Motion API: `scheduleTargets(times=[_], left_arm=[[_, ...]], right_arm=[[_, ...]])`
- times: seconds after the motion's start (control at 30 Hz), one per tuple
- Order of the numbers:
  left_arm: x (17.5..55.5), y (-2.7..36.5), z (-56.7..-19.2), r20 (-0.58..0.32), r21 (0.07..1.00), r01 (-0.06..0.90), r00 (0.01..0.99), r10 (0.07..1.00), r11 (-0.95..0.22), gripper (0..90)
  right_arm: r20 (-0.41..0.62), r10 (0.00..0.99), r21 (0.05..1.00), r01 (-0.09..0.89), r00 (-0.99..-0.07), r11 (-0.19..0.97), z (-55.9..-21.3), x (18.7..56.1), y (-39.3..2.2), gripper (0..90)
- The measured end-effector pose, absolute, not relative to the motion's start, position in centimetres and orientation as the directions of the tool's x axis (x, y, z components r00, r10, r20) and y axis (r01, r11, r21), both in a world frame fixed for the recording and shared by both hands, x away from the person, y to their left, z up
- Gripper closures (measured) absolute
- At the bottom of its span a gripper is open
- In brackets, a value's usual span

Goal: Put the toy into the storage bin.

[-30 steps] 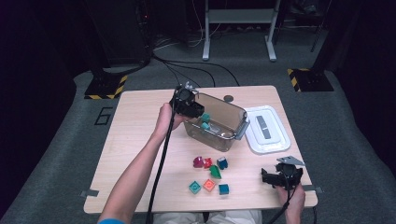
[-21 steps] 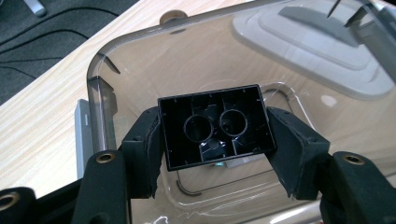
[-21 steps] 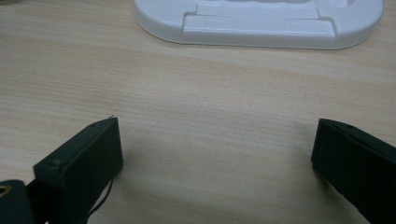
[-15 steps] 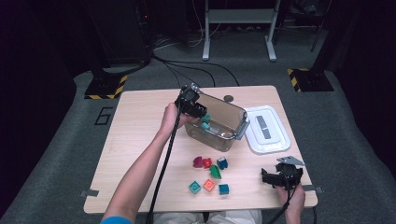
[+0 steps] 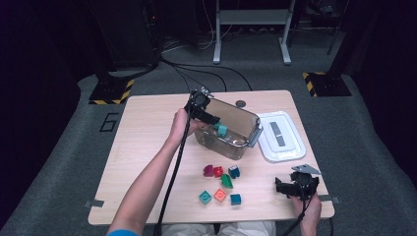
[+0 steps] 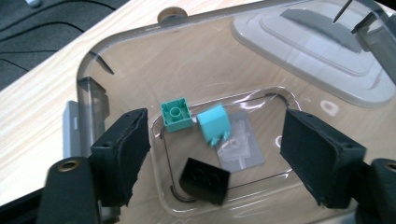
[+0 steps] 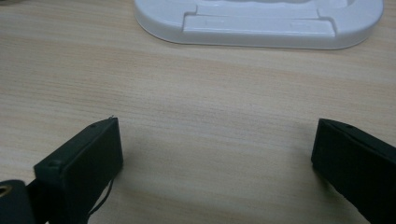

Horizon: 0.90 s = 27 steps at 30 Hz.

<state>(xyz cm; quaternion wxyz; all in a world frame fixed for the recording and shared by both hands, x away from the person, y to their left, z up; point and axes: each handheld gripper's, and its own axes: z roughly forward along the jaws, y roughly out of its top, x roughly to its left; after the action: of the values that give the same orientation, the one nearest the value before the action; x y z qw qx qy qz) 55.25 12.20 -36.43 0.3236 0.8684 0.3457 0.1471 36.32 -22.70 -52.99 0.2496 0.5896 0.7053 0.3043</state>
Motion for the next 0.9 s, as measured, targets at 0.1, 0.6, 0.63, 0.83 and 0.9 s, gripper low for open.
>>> scheduleTargets(times=[0.1,0.6,0.63,0.83,0.9], left_arm=[[54.4,12.5,-35.9,0.037,0.674,0.492,0.723,0.690,-0.551,18.6],[49.3,15.2,-34.9,0.080,0.703,0.432,0.742,0.666,-0.566,12.2],[49.0,15.4,-35.0,0.080,0.706,0.430,0.741,0.667,-0.563,11.4],[47.0,16.7,-36.5,0.072,0.700,0.451,0.727,0.683,-0.554,8.5],[46.2,17.2,-37.5,0.066,0.702,0.457,0.722,0.688,-0.547,7.0]], right_arm=[[0.007,0.984,0.724,0.680,-0.180,0.119,-53.0,36.3,-22.7,1.3],[0.007,0.984,0.724,0.680,-0.180,0.119,-53.0,36.3,-22.7,1.3],[0.007,0.984,0.724,0.680,-0.180,0.119,-53.0,36.3,-22.7,1.3],[0.007,0.984,0.724,0.680,-0.180,0.119,-53.0,36.3,-22.7,1.3],[0.007,0.984,0.724,0.680,-0.180,0.119,-53.0,36.3,-22.7,1.3]])
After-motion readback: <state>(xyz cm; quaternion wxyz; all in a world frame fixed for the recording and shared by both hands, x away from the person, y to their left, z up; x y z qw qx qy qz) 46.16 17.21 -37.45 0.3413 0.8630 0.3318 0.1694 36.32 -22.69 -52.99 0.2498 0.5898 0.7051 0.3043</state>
